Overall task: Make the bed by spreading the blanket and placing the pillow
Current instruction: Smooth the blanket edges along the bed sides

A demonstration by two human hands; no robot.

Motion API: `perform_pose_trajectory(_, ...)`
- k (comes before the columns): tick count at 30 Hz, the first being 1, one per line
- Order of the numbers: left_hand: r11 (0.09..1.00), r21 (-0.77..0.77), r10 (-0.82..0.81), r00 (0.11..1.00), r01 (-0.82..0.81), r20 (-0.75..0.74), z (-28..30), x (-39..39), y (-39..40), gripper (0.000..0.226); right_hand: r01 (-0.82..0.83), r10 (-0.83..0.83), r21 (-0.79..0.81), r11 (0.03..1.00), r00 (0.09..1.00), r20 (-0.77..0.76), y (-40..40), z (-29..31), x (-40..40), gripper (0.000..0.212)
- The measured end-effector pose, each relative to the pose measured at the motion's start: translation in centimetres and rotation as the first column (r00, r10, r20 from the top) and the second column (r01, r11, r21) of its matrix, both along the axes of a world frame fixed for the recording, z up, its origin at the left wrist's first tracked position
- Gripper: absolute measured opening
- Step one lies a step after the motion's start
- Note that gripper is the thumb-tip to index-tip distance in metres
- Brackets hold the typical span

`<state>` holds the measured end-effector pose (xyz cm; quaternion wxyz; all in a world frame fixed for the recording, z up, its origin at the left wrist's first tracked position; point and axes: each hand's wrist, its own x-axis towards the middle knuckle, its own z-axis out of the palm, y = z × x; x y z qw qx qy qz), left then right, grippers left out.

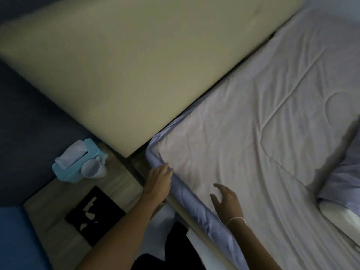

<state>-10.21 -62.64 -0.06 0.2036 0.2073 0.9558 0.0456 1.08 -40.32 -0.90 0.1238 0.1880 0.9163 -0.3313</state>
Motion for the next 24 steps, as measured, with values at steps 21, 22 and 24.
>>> perform_pose_trajectory(21,0.776,-0.18,-0.622,0.688,0.604,-0.374,-18.0,-14.3,-10.1,0.044,-0.252,0.309,0.291,0.923,0.936,-0.171,-12.5,-16.6,-7.6,0.041)
perform_pose_trajectory(22,0.787,-0.156,-0.608,0.71,0.597,-0.355,-17.9,-13.7,-10.7,0.044,-0.254,0.291,0.261,0.931,0.95,-0.113,-13.2,-16.3,-7.5,0.047)
perform_pose_trajectory(24,0.839,-0.092,-0.537,0.787,0.537,-0.305,-18.0,-12.6,-10.7,0.047,-0.289,0.311,0.248,0.925,0.949,-0.053,-13.6,-15.5,-7.8,0.044)
